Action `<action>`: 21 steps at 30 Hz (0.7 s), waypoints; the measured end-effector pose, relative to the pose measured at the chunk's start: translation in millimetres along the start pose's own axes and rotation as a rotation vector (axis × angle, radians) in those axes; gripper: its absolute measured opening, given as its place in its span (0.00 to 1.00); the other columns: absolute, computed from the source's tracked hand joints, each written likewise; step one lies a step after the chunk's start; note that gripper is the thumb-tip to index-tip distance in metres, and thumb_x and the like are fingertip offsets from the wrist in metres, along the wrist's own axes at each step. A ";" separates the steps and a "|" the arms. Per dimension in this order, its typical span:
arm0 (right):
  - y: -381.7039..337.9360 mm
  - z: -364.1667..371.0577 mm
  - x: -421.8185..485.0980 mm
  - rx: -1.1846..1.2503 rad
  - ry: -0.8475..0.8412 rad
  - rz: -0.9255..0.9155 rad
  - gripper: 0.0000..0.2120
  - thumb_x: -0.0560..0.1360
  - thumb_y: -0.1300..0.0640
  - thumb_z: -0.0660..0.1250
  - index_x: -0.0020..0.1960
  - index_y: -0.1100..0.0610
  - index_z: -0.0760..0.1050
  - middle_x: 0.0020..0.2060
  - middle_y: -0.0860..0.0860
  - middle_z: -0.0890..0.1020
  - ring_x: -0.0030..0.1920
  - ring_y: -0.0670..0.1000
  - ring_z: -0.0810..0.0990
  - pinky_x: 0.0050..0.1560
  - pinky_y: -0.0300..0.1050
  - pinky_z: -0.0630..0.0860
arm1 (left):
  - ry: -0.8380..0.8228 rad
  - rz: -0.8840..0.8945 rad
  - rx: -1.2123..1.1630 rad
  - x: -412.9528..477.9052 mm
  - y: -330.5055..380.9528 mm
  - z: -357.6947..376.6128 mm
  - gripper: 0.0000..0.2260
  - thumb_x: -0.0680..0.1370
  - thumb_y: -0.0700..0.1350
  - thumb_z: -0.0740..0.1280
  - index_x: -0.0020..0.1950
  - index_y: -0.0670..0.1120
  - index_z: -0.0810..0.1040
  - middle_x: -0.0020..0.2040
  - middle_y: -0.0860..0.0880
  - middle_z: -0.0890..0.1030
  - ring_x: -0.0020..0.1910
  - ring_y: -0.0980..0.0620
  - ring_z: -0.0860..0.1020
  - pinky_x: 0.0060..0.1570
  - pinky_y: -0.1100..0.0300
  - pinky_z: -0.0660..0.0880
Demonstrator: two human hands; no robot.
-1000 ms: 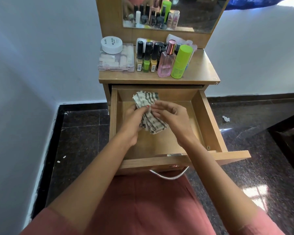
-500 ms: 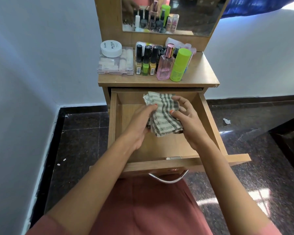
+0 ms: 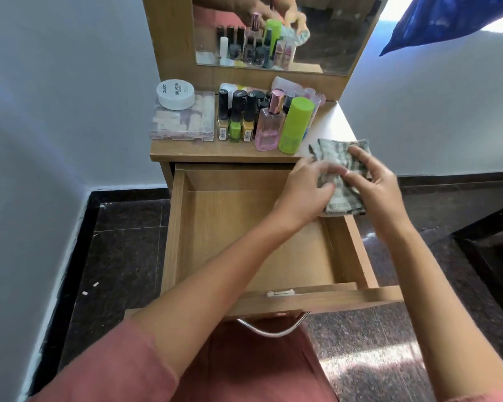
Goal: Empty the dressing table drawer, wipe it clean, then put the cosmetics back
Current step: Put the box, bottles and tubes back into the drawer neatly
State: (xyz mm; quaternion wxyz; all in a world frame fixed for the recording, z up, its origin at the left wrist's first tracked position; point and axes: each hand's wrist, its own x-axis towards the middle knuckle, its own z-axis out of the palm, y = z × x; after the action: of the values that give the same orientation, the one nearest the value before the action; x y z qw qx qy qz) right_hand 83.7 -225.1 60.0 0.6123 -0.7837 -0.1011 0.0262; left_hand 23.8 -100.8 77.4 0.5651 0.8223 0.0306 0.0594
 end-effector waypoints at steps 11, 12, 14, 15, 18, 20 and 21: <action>1.5 -16.8 112.9 -0.439 0.140 -0.087 0.23 0.73 0.61 0.66 0.66 0.63 0.68 0.63 0.60 0.71 0.66 0.54 0.69 0.68 0.45 0.66 | 0.122 -0.077 0.106 105.4 16.9 43.8 0.19 0.76 0.34 0.58 0.67 0.41 0.70 0.68 0.39 0.66 0.69 0.42 0.64 0.66 0.58 0.60; 2.9 -15.8 118.5 -0.458 0.136 -0.083 0.23 0.73 0.61 0.65 0.67 0.63 0.67 0.64 0.60 0.71 0.66 0.54 0.69 0.68 0.45 0.66 | 0.127 -0.087 0.111 112.2 15.6 45.3 0.19 0.75 0.34 0.59 0.67 0.41 0.70 0.69 0.38 0.64 0.70 0.42 0.63 0.68 0.57 0.59; 8.3 -13.2 127.0 -0.501 0.105 -0.074 0.24 0.73 0.61 0.65 0.68 0.63 0.67 0.65 0.60 0.70 0.67 0.54 0.68 0.69 0.44 0.65 | 0.146 -0.121 0.113 123.6 11.0 47.8 0.19 0.75 0.34 0.59 0.66 0.39 0.70 0.72 0.38 0.60 0.72 0.41 0.60 0.71 0.55 0.57; 11.0 -11.5 129.0 -0.524 0.088 -0.073 0.24 0.73 0.61 0.65 0.68 0.63 0.66 0.65 0.60 0.69 0.67 0.54 0.68 0.68 0.43 0.64 | 0.156 -0.143 0.115 127.4 8.1 48.7 0.19 0.75 0.34 0.59 0.67 0.39 0.69 0.73 0.38 0.59 0.73 0.41 0.58 0.72 0.54 0.56; 18.6 -6.9 133.4 -0.577 0.085 -0.094 0.23 0.74 0.62 0.64 0.67 0.64 0.67 0.65 0.60 0.69 0.67 0.54 0.68 0.65 0.37 0.61 | 0.173 -0.194 0.160 134.0 2.4 53.0 0.20 0.77 0.36 0.58 0.69 0.40 0.66 0.75 0.40 0.54 0.74 0.42 0.55 0.73 0.52 0.54; 21.8 -4.5 132.8 -0.605 0.102 -0.103 0.21 0.75 0.62 0.63 0.66 0.66 0.67 0.65 0.61 0.69 0.67 0.55 0.68 0.63 0.34 0.60 | 0.186 -0.200 0.195 134.8 0.8 56.6 0.19 0.78 0.37 0.56 0.70 0.41 0.64 0.75 0.40 0.52 0.74 0.41 0.53 0.74 0.52 0.52; 22.9 -3.5 131.8 -0.611 0.111 -0.096 0.20 0.75 0.61 0.63 0.66 0.66 0.68 0.64 0.61 0.69 0.66 0.55 0.68 0.64 0.35 0.60 | 0.194 -0.206 0.212 134.9 0.5 58.8 0.19 0.79 0.37 0.55 0.71 0.41 0.63 0.76 0.40 0.52 0.74 0.42 0.52 0.74 0.53 0.51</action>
State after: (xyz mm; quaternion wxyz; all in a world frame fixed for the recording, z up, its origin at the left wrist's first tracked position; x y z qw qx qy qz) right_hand 216.1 -208.6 49.6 0.3535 -0.9260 -0.1078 -0.0772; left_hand 165.3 -139.6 65.6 0.4726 0.8603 0.1749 0.0767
